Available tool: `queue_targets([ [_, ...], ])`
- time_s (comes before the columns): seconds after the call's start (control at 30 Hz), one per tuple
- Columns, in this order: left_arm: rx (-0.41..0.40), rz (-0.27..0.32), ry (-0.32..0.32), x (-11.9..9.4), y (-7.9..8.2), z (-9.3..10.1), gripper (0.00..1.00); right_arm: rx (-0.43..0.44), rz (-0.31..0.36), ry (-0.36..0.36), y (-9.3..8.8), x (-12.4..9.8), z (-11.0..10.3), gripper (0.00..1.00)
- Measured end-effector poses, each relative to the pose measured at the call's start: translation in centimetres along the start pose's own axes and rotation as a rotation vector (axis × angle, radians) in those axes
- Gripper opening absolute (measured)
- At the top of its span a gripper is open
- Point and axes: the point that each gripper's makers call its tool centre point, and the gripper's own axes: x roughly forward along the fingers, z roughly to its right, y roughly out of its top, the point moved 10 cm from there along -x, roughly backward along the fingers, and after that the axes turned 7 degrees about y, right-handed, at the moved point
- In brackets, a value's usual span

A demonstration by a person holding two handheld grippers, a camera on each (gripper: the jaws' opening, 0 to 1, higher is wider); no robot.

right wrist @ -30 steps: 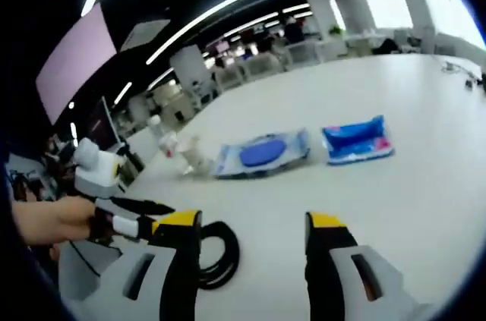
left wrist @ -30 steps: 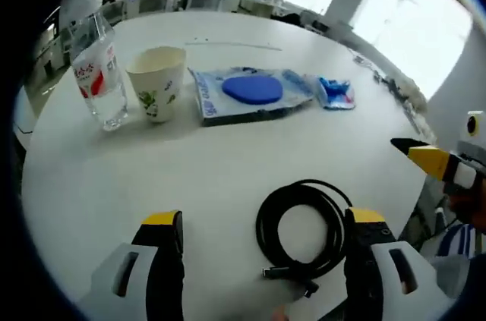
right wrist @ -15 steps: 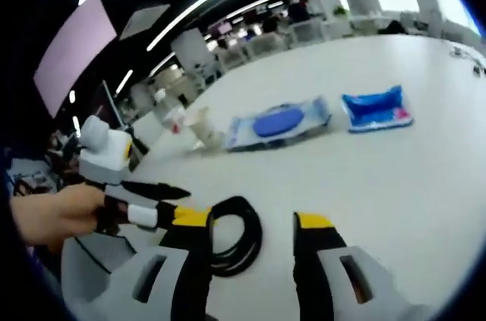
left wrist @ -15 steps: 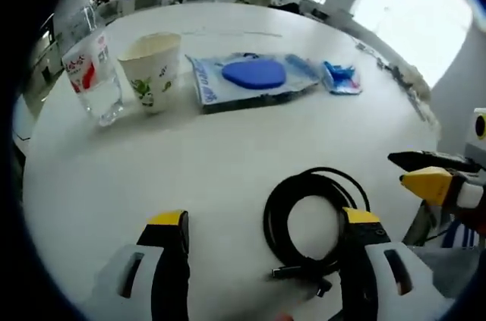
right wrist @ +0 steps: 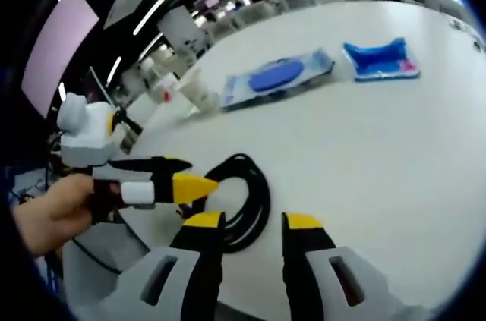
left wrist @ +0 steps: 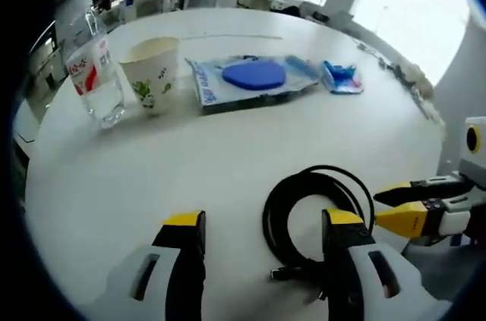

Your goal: Arrange the tabletop items into an orderly group along one side of the table until the central work area is clear of visible clutter.

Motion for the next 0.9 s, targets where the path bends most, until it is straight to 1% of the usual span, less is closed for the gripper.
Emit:
queue_targets([
  [0.03, 0.007, 0.001, -0.002, 0.0, -0.1, 0.1, 0.58, 0.003, -0.006, 0.0, -0.1, 0.1, 0.1, 0.26],
  [0.1, 0.031, 0.02, -0.037, 0.0, -0.2, 0.5, 0.58, 0.001, -0.024, -0.003, -0.4, 0.4, 0.1, 0.25],
  [0.17, 0.033, 0.025, -0.038, 0.1, -0.4, 0.7, 0.56, 0.004, -0.036, 0.0, -0.5, 0.7, 0.1, 0.23],
  [0.27, 0.037, 0.028, -0.028, 0.1, -0.4, 0.6, 0.49, 0.021, -0.041, -0.001, -0.6, 1.0, 0.2, 0.22],
  [0.33, 0.021, 0.036, -0.042, 0.1, -0.5, 0.7, 0.44, 0.023, -0.046, -0.003, -0.6, 1.3, 0.2, 0.21],
  [0.4, 0.028, 0.045, -0.059, 0.1, -0.7, 0.8, 0.39, 0.024, -0.046, -0.001, -0.5, 1.6, 0.2, 0.17],
  [0.47, 0.052, 0.055, -0.062, 0.3, -0.6, 0.7, 0.35, 0.041, -0.038, 0.006, -0.4, 1.8, 0.2, 0.16],
  [0.53, 0.042, 0.05, -0.057, 0.2, -0.6, 0.4, 0.29, 0.048, -0.036, 0.006, -0.4, 1.8, 0.3, 0.15],
  [0.6, 0.017, 0.052, -0.052, 0.2, -0.6, 0.1, 0.26, 0.043, -0.037, 0.005, -0.4, 1.8, 0.4, 0.14],
  [0.73, 0.002, 0.052, -0.047, 0.4, -0.6, -0.3, 0.19, 0.038, -0.035, 0.006, -0.3, 2.0, 0.4, 0.12],
  [0.77, -0.002, 0.027, -0.061, 0.5, -0.7, -0.2, 0.15, 0.038, -0.033, 0.011, -0.3, 2.1, 0.4, 0.11],
  [0.8, -0.008, 0.032, -0.064, 0.5, -0.7, -0.2, 0.12, 0.037, -0.035, 0.009, -0.2, 2.2, 0.3, 0.1],
  [0.9, -0.008, 0.036, -0.059, 0.6, -0.7, -0.1, 0.1, 0.023, -0.047, 0.003, -0.1, 2.3, 0.3, 0.08],
])
